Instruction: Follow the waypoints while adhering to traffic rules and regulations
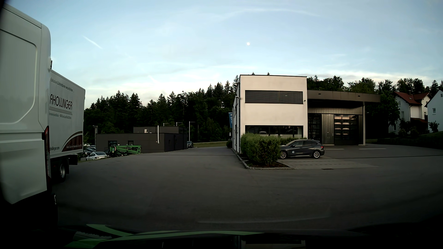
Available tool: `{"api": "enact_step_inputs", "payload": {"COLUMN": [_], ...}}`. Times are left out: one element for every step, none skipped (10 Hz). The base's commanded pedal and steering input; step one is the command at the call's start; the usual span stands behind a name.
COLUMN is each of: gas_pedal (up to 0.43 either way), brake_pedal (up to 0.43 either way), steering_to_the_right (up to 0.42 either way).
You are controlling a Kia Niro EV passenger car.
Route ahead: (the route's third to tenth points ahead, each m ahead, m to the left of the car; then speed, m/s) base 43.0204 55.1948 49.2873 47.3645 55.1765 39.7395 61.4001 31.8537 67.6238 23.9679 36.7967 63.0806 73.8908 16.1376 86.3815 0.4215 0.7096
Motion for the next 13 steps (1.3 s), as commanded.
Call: {"api": "enact_step_inputs", "payload": {"gas_pedal": [0.000, 0.000, 0.000, 0.000, 0.000, 0.000, 0.000, 0.098, 0.098, 0.098, 0.098, 0.087, 0.087], "brake_pedal": [0.000, 0.000, 0.000, 0.000, 0.000, 0.000, 0.000, 0.000, 0.000, 0.000, 0.000, 0.000, 0.000], "steering_to_the_right": [0.033, 0.046, 0.056, 0.068, 0.082, 0.095, 0.110, 0.128, 0.145, 0.168, 0.193, 0.223, 0.242]}}
